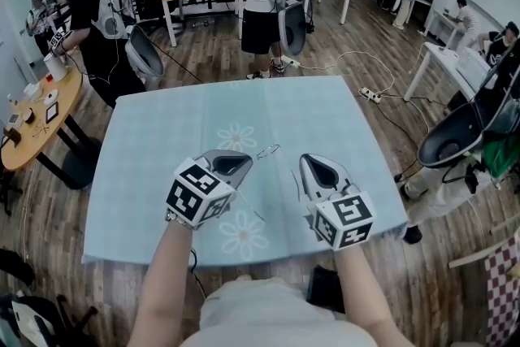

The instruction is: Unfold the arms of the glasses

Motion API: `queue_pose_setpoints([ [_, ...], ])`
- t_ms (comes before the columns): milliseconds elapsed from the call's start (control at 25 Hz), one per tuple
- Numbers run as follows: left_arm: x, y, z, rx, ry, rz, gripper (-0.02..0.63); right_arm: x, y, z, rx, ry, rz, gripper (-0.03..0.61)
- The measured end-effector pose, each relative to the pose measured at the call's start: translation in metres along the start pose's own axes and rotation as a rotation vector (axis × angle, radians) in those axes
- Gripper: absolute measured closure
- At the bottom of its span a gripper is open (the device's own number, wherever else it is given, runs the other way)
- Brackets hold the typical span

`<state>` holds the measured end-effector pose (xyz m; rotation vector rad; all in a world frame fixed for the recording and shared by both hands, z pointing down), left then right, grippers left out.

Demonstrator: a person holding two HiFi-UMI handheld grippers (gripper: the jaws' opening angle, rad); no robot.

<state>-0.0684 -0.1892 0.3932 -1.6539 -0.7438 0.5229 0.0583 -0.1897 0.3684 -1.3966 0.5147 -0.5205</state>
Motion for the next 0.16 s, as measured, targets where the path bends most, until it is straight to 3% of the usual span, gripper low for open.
queue_pose_setpoints([
  [160, 0.0002, 0.0016, 0.0063, 0.000, -0.005, 0.001, 0.604, -0.0039, 0.0012, 0.0007, -0.003, -0.003, 0.001, 0.572],
])
Point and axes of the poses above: the fingertips, and each gripper's own axes: z backward along the fingers, x to its right, y out of its top, the point moved 2 cm from there along z, backward along the fingers, and after that the axes turned 13 degrees about x, right-handed, at the moved point
